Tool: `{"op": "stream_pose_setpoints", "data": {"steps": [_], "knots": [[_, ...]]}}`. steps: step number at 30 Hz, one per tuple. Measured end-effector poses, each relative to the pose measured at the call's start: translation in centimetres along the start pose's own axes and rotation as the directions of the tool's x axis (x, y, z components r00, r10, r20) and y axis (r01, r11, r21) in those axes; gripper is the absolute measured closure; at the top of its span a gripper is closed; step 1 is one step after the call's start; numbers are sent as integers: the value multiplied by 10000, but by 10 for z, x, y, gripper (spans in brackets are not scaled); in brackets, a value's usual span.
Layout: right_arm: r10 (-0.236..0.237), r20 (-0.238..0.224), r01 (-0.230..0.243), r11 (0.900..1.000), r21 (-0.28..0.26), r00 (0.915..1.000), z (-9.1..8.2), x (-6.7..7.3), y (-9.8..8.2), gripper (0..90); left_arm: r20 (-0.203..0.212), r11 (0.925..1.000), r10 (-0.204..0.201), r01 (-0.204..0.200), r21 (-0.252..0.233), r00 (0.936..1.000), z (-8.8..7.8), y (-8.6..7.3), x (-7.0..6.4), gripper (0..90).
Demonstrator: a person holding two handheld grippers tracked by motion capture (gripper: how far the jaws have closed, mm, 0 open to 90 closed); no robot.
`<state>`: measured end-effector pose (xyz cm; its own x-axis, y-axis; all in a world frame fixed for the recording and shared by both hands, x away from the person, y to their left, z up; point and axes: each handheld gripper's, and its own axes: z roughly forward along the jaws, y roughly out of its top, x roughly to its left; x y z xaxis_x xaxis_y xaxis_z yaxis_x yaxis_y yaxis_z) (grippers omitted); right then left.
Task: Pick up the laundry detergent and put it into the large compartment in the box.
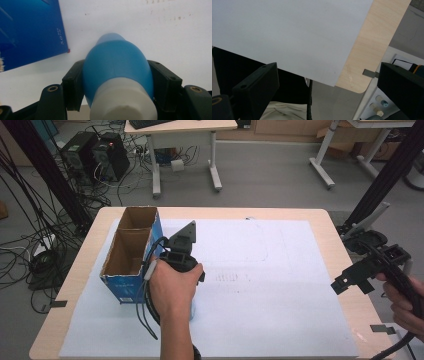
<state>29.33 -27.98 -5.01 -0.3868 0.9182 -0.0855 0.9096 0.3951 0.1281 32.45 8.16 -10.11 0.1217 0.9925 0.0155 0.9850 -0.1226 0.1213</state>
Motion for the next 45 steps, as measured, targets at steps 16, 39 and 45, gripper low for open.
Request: {"op": "stream_pose_setpoints", "data": {"steps": [16,39,45], "knots": [[129,-55,-129,9999,-63,9999,-5,-3,11,36,-22,9985,-202,201,-516,9998,-76,7,17,366],[208,-136,-205,9995,231,9997,1,-5,38,36,-288,9936,-134,101,-1128,9995,-157,36,46,368],[209,39,-210,9993,307,9998,0,-2,47,36,-95,9900,-57,43,-1407,9999,-172,42,65,369]]}}
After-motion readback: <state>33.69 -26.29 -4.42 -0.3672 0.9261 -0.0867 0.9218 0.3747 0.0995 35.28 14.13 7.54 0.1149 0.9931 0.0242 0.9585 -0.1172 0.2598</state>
